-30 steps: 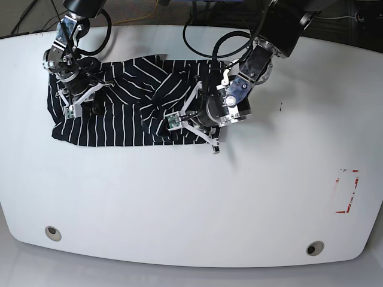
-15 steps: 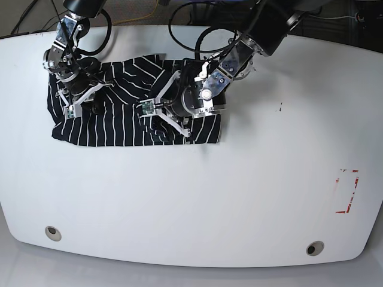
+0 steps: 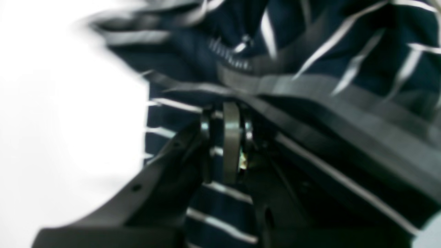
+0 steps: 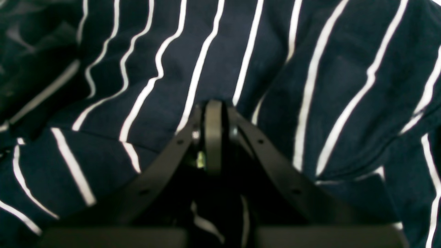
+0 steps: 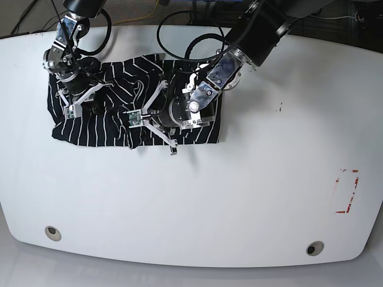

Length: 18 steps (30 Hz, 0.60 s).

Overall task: Layout the t-shirt on the table in an organized manner, then fold the t-shirt properly
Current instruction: 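Lower the folded end onto the shirt middle and release with the left gripper, then press and smooth the folded fabric with the left gripper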

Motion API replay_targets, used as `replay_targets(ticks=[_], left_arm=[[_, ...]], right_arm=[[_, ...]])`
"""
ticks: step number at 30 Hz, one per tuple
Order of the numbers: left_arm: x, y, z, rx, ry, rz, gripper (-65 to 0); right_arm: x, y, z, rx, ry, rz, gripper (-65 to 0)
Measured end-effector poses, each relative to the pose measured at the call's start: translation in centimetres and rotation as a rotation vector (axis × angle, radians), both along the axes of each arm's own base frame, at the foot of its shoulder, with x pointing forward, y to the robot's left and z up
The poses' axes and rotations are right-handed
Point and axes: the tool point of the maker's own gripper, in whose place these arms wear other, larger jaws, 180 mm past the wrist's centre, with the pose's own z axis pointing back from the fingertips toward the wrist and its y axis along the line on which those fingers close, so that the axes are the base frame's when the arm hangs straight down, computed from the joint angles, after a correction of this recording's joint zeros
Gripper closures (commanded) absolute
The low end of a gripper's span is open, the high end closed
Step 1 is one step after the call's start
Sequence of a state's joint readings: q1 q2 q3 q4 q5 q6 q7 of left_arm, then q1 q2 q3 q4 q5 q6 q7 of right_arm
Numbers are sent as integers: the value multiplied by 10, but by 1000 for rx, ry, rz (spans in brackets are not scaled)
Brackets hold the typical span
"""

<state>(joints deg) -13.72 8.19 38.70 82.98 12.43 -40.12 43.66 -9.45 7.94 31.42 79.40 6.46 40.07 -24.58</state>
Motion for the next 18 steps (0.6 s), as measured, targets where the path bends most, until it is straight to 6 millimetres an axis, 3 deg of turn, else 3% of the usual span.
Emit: replay_targets(ticks=[5, 12, 18], left_arm=[[3, 0, 13, -16, -36, 0, -31], [8, -10, 61, -116, -140, -7, -31], [8, 4, 79, -183, -161, 60, -31]], right_arm=[[0, 0, 0, 0, 0, 0, -24], [0, 0, 0, 0, 0, 0, -24], [0, 0, 0, 0, 0, 0, -24]])
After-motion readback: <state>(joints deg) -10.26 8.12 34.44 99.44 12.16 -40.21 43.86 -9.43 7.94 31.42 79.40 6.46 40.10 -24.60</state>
